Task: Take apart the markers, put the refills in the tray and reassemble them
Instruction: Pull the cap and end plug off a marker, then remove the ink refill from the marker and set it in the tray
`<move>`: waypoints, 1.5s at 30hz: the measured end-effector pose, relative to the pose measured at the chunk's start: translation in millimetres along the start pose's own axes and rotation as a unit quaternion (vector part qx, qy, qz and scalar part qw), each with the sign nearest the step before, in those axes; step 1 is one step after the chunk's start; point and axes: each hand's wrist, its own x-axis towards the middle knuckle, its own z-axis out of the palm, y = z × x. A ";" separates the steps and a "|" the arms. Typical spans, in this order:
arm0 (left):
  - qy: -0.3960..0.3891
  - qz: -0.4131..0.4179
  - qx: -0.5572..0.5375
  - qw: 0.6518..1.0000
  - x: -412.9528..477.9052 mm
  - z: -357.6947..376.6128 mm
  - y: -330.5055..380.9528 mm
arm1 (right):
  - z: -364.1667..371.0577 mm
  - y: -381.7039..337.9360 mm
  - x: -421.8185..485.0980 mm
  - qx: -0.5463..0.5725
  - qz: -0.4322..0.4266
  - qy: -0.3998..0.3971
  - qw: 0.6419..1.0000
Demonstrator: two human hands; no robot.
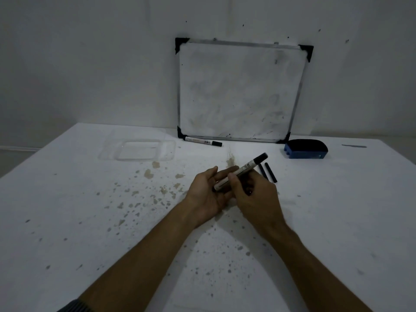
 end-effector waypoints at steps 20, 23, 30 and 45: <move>-0.031 0.017 0.363 0.931 -6.5 -3.4 19.3 | -41.3 12.3 32.5 0.323 0.330 0.035 0.886; 0.012 0.112 0.517 0.849 -15.0 -12.2 29.6 | -45.1 14.4 31.9 0.323 0.338 0.007 0.884; 0.135 0.262 0.615 0.731 -52.0 -60.0 52.2 | -18.4 17.4 6.4 -0.182 0.043 -0.125 0.974; 0.254 0.353 0.569 0.698 -78.5 -88.0 48.3 | 16.9 -9.8 -9.0 -0.364 -0.072 -0.052 0.927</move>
